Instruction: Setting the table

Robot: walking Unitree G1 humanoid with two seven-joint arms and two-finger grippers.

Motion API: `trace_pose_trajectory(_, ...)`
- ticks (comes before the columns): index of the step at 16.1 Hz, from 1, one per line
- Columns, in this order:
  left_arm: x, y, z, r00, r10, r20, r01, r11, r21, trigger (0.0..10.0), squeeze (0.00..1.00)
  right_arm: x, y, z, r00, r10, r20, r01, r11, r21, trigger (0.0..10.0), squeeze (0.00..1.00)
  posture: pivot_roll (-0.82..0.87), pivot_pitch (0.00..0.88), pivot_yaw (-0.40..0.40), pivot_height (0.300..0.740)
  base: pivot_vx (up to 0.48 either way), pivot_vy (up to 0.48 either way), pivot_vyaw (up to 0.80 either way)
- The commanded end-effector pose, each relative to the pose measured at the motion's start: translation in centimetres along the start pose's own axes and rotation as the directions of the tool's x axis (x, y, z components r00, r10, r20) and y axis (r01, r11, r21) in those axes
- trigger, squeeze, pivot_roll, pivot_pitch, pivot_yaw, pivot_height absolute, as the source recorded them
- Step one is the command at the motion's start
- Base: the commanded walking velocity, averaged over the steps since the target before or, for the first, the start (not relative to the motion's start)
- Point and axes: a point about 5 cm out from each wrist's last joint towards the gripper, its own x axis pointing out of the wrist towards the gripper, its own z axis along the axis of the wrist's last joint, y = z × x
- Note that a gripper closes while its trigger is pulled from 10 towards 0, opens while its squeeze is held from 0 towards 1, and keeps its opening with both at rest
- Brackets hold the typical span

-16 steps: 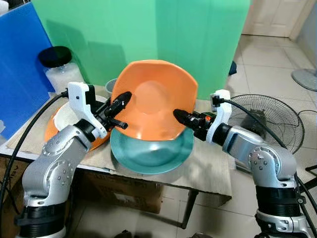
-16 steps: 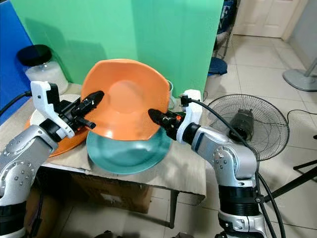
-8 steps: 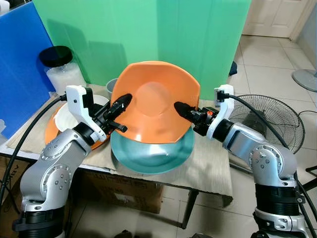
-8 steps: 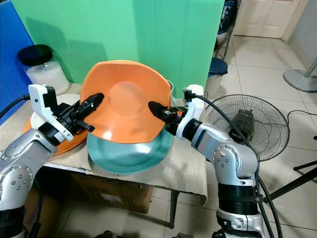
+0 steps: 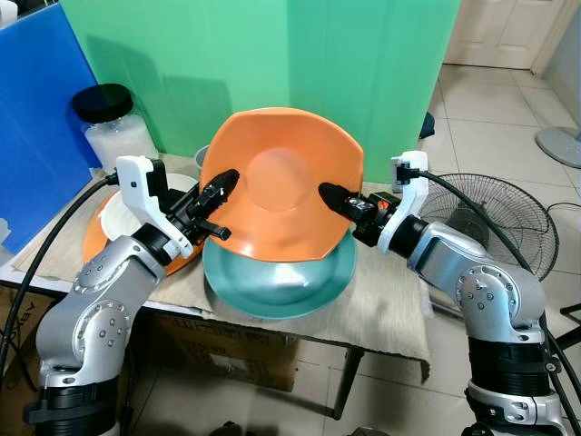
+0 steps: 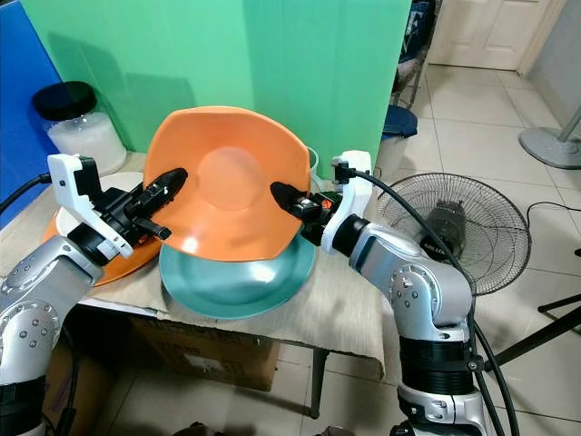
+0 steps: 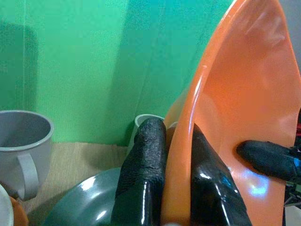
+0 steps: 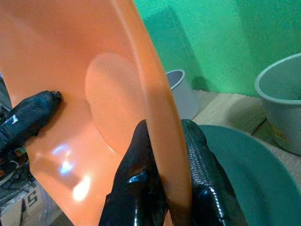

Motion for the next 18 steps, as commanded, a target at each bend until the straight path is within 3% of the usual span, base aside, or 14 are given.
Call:
trace_pose_trajectory(1, 0.2, 0.6, 1.1, 0.996, 0.073, 0.048, -0.074, 0.997, 0.016, 10.0, 0.0, 0.0, 0.3, 0.1, 1.0, 0.011, 0.011, -0.011, 1.0, 0.007, 0.0, 0.0, -0.09, 0.0, 0.043, 0.74, 0.0, 0.0, 0.0)
trace_pose_trajectory(2, 0.1, 0.6, 0.8, 0.998, 0.057, 0.009, -0.057, 0.998, 0.033, 10.0, 0.13, 0.0, 0.3, 0.0, 1.0, 0.012, 0.013, -0.012, 1.0, 0.009, 0.0, 0.0, -0.09, 0.0, 0.044, 0.74, 0.0, 0.0, 0.0)
trace_pose_trajectory(3, -0.1, 0.4, 0.7, 0.999, 0.031, 0.016, -0.031, 0.999, 0.041, 10.0, 1.0, 0.0, 0.3, 0.0, 1.0, 0.011, 0.017, -0.011, 1.0, 0.013, 0.0, 0.0, -0.09, 0.0, 0.047, 0.74, 0.0, 0.0, 0.0)
trace_pose_trajectory(7, -0.4, 0.2, 1.2, 0.998, 0.036, 0.059, -0.039, 0.998, 0.05, 10.0, 1.0, -0.4, -0.5, 0.3, 0.999, -0.035, 0.04, 0.033, 0.999, 0.03, 0.0, 0.0, -0.09, 0.0, 0.052, 0.74, 0.0, 0.0, 0.0)
trace_pose_trajectory(8, -0.4, -0.4, 1.9, 0.994, 0.03, 0.107, -0.034, 0.999, 0.037, 10.0, 0.0, -0.9, -1.5, 0.7, 0.993, -0.099, 0.07, 0.096, 0.995, 0.041, 0.0, 0.0, -0.09, 0.0, 0.057, 0.74, 0.0, 0.0, 0.0)
trace_pose_trajectory(12, -0.6, -1.7, 2.4, 0.992, 0.053, 0.118, -0.07, 0.987, 0.147, 10.0, 0.0, -2.2, -3.1, 1.9, 0.966, -0.224, 0.131, 0.225, 0.974, 0.008, 0.0, 0.0, -0.1, 0.0, 0.071, 0.74, 0.0, 0.0, 0.0)
trace_pose_trajectory(13, -1.3, -1.7, 2.3, 0.988, 0.11, 0.105, -0.132, 0.964, 0.229, 10.0, 0.0, -3.0, -3.5, 2.7, 0.947, -0.278, 0.16, 0.288, 0.956, -0.047, 10.0, 0.0, -0.11, 0.0, 0.075, 0.74, 0.0, 0.0, 0.0)
trace_pose_trajectory(15, -2.9, -1.4, 2.5, 0.955, 0.251, 0.159, -0.291, 0.902, 0.32, 10.0, 0.0, -4.3, -3.5, 3.8, 0.913, -0.344, 0.22, 0.375, 0.919, -0.12, 10.0, 0.0, -0.12, 0.0, 0.07, 0.74, 0.0, 0.0, -0.24)
trace_pose_trajectory(16, -3.3, -1.7, 2.4, 0.949, 0.25, 0.194, -0.303, 0.893, 0.332, 10.0, 0.0, -4.7, -3.4, 3.9, 0.905, -0.361, 0.225, 0.392, 0.914, -0.109, 10.0, 0.0, -0.11, 0.0, 0.064, 0.74, 0.0, 0.0, -0.78)
trace_pose_trajectory(17, -3.7, -2.0, 2.0, 0.948, 0.258, 0.186, -0.31, 0.882, 0.355, 10.0, 0.0, -5.3, -3.4, 4.0, 0.882, -0.41, 0.234, 0.447, 0.884, -0.136, 10.0, 0.0, -0.11, 0.0, 0.058, 0.74, 0.0, 0.0, -0.78)
trace_pose_trajectory(18, -3.8, -2.3, 1.3, 0.946, 0.275, 0.171, -0.319, 0.883, 0.343, 10.0, 0.0, -6.1, -2.9, 3.7, 0.882, -0.409, 0.233, 0.445, 0.887, -0.126, 10.0, 0.0, -0.12, 0.0, 0.056, 0.74, 0.0, 0.0, -0.78)
